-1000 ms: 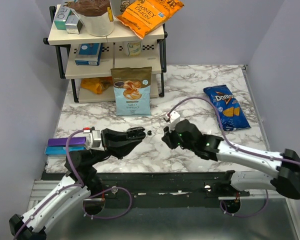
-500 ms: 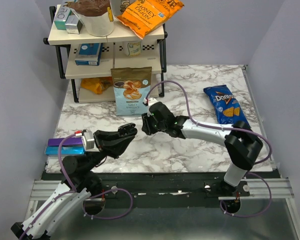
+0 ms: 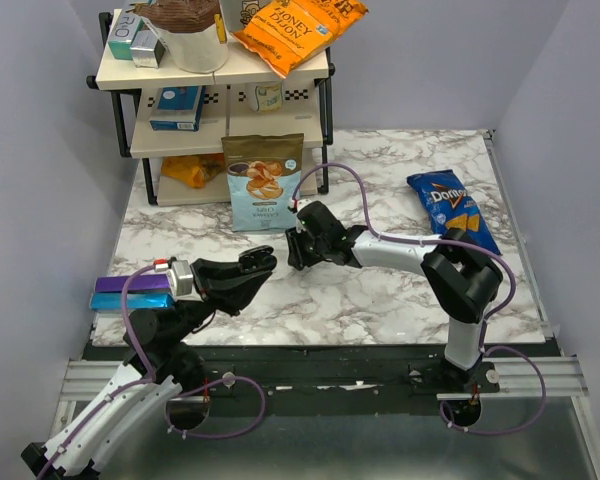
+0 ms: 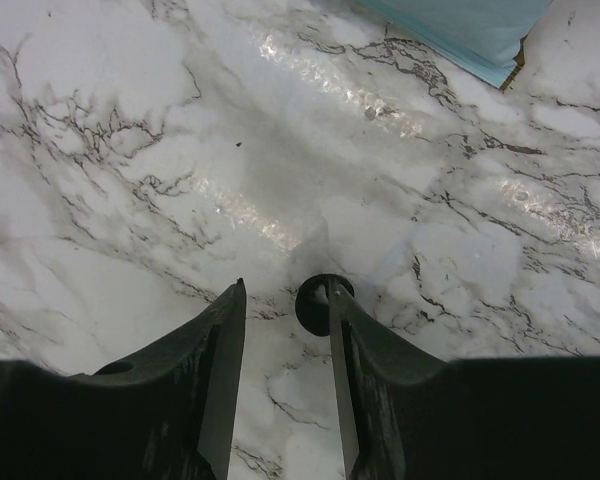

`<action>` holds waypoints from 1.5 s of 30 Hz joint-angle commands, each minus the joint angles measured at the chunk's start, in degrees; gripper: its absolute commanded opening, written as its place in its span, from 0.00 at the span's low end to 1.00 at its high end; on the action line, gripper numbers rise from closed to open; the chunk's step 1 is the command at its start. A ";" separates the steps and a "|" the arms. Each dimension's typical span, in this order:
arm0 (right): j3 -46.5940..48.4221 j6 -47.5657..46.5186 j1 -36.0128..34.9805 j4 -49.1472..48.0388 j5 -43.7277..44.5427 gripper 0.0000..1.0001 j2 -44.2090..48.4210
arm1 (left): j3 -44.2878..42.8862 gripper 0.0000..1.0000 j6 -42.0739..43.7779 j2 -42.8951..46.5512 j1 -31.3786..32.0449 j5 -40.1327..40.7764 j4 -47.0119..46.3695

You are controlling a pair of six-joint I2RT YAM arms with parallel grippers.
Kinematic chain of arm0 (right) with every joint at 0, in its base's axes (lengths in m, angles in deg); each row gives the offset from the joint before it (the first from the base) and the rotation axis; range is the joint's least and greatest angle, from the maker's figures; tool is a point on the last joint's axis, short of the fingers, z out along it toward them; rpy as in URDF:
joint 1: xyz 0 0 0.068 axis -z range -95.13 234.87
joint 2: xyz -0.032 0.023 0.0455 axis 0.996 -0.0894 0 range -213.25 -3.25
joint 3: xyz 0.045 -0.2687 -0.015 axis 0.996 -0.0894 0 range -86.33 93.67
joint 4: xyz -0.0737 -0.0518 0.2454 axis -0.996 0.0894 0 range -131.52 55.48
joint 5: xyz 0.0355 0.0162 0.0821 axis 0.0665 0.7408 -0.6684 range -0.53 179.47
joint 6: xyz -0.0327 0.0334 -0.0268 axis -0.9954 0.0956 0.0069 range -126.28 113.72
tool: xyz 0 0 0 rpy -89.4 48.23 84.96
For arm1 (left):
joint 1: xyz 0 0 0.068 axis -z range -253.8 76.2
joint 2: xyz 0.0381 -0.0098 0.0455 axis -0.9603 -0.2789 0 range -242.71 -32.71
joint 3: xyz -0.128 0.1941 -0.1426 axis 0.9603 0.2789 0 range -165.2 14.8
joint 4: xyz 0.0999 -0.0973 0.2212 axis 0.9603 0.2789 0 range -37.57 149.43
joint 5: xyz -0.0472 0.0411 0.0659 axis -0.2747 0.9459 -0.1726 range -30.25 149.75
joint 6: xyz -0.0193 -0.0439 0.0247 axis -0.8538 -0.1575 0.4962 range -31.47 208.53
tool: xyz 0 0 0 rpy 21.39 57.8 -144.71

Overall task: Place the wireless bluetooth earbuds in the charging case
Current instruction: Adjust the earbud at the center of the board.

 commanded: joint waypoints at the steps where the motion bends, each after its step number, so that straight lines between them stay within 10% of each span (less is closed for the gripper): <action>1: 0.79 -1.35 0.39 1.55 -1.17 0.47 -1.18 | -0.13 0.00 -0.10 -0.52 0.33 -0.19 -0.25; 45: 1.14 -1.53 -0.05 -2.22 -6.62 0.52 -2.40 | 0.48 0.00 -1.42 -1.49 0.33 -1.15 -1.57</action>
